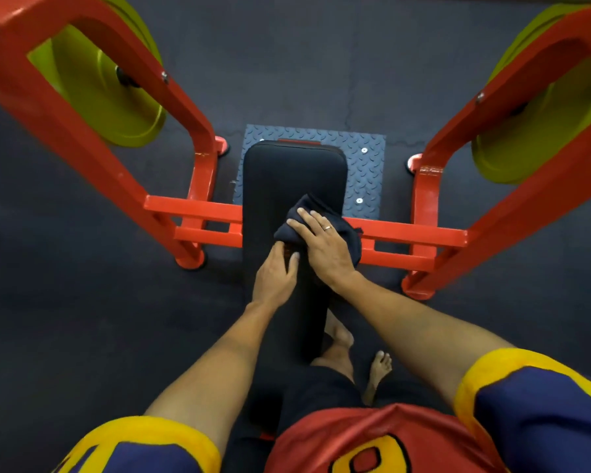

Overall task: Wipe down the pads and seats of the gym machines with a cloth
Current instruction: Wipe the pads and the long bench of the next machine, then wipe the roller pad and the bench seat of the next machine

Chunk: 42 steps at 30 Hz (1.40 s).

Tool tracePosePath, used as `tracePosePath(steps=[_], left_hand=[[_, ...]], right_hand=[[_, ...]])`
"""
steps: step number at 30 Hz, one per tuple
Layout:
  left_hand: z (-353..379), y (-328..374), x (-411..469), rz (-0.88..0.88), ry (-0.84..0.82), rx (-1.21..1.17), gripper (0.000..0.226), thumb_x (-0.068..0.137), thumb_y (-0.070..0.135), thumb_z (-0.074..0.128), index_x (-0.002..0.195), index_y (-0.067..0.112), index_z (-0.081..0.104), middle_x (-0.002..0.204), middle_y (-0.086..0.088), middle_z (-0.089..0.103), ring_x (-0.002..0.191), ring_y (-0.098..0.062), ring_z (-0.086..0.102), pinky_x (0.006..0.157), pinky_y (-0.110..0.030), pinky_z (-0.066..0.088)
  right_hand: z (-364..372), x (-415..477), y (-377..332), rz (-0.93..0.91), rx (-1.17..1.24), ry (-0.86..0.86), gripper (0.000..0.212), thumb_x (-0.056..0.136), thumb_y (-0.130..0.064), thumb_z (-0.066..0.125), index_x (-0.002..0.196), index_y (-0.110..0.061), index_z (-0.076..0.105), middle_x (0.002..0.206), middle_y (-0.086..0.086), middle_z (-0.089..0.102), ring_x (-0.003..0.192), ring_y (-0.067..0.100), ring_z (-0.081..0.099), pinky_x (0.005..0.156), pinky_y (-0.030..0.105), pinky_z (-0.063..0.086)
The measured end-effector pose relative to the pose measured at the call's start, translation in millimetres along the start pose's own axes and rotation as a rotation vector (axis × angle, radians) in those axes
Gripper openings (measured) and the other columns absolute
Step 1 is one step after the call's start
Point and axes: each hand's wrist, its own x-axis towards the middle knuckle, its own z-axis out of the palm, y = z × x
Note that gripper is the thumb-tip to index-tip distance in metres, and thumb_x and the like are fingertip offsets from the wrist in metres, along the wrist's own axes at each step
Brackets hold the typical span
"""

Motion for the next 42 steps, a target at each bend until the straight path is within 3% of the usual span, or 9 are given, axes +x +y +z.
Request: tracePosePath(steps=[3,7,10,13,17,20,27,38,42], left_hand=[[6,30,1,0.033,-0.067,-0.046,0.039,0.099,0.046,0.054,0.128,0.021,0.05,0.12,-0.004,0.066,0.108,-0.023,0.063,0.091,-0.038,0.051],[27,76,-11,0.03,-0.135,-0.156,0.039,0.095,0.052,0.059,0.124,0.026,0.049,0.113,0.002,0.066,0.103,-0.013,0.064,0.087,-0.03,0.052],[52,112,-23,0.009,-0.131,-0.277,0.034,0.094,0.038,0.068,0.121,0.024,0.052,0.11,0.006,0.068,0.103,-0.008,0.064,0.087,-0.023,0.05],[82,147,-38,0.012,-0.209,-0.371,0.047,0.09,0.03,0.074,0.13,0.015,0.054,0.121,0.0,0.068,0.113,-0.01,0.064,0.104,-0.034,0.05],[113,195,-73,0.077,-0.307,-0.404,0.048,0.089,0.025,0.077,0.126,0.016,0.047,0.118,-0.001,0.066,0.107,-0.007,0.064,0.1,-0.03,0.052],[140,235,-96,0.235,-0.4,-0.352,0.054,0.088,0.011,0.072,0.131,0.014,0.041,0.117,-0.003,0.059,0.105,-0.012,0.061,0.093,-0.024,0.051],[215,341,-149,0.666,-0.625,-0.029,0.027,0.069,0.011,0.052,0.094,0.022,0.05,0.087,0.005,0.056,0.081,-0.011,0.049,0.074,-0.026,0.037],[328,513,-231,1.204,-0.879,0.048,0.022,0.08,-0.007,0.058,0.092,0.01,0.064,0.115,-0.004,0.041,0.103,-0.016,0.05,0.089,-0.005,0.036],[363,572,-266,1.385,-0.969,0.049,0.024,0.081,-0.009,0.058,0.093,0.01,0.066,0.117,-0.003,0.039,0.104,-0.014,0.047,0.092,-0.004,0.034]], right_hand=[[-24,-23,2,0.165,0.09,-0.013,0.06,0.099,-0.014,0.041,0.158,-0.026,0.036,0.167,0.001,0.027,0.153,0.026,0.026,0.124,0.042,0.026],[-56,-67,23,0.28,0.234,0.067,0.066,0.096,-0.009,0.051,0.158,-0.026,0.036,0.166,0.002,0.03,0.15,0.024,0.031,0.123,0.042,0.027],[-81,-102,38,0.321,0.317,0.139,0.066,0.098,-0.007,0.052,0.159,-0.026,0.036,0.165,0.002,0.033,0.149,0.022,0.036,0.12,0.04,0.032],[-108,-141,55,0.398,0.354,0.206,0.064,0.1,-0.004,0.052,0.159,-0.023,0.036,0.165,0.003,0.034,0.15,0.02,0.033,0.12,0.038,0.033],[-143,-197,73,0.458,0.379,0.306,0.062,0.1,-0.005,0.054,0.158,-0.019,0.037,0.163,0.005,0.036,0.151,0.02,0.032,0.122,0.037,0.03],[-172,-248,86,0.492,0.377,0.347,0.067,0.095,-0.013,0.058,0.158,-0.02,0.037,0.162,0.003,0.035,0.15,0.02,0.032,0.122,0.036,0.03],[-262,-377,133,0.674,0.403,0.475,0.072,0.079,-0.019,0.055,0.145,-0.04,0.037,0.145,-0.014,0.038,0.125,0.023,0.056,0.104,0.051,0.049],[-394,-542,181,0.971,-0.01,0.762,0.041,0.083,-0.015,0.072,0.117,-0.021,0.05,0.123,-0.004,0.052,0.109,0.025,0.047,0.092,0.049,0.047],[-426,-590,181,1.041,-0.072,0.765,0.049,0.088,-0.011,0.069,0.131,-0.029,0.055,0.135,-0.006,0.05,0.117,0.025,0.048,0.098,0.044,0.047]])
